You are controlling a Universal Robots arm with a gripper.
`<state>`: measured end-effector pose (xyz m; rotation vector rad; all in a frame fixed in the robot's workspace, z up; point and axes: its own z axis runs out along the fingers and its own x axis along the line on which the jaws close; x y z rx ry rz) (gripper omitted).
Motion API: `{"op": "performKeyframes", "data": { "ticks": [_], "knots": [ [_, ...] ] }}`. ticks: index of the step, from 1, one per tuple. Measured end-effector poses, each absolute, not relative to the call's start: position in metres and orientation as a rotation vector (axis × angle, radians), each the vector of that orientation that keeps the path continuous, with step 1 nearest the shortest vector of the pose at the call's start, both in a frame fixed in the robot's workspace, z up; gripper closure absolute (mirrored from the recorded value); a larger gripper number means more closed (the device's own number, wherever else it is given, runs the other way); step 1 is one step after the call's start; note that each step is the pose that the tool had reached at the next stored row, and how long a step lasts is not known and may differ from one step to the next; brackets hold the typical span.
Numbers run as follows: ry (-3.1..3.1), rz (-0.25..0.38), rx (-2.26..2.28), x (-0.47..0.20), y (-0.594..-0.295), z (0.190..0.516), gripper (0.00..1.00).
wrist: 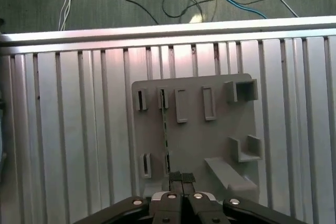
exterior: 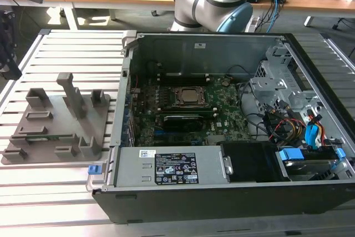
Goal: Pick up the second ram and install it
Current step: 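Pick up the second ram and move it above second insertion slot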
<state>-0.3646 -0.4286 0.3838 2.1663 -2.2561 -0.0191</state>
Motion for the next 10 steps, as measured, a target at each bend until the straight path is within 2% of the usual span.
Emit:
{"op": "performKeyframes", "data": {
  "ticks": [8,9,10],
  "knots": [
    [-2.188,-0.018,2.235,-0.3646,-0.4283,0.3838,0.89],
    [-2.187,-0.018,2.235,-0.3646,-0.4283,0.3839,0.89],
    [-2.187,-0.018,2.236,-0.3646,-0.4282,0.3839,0.83]
  ]
}}
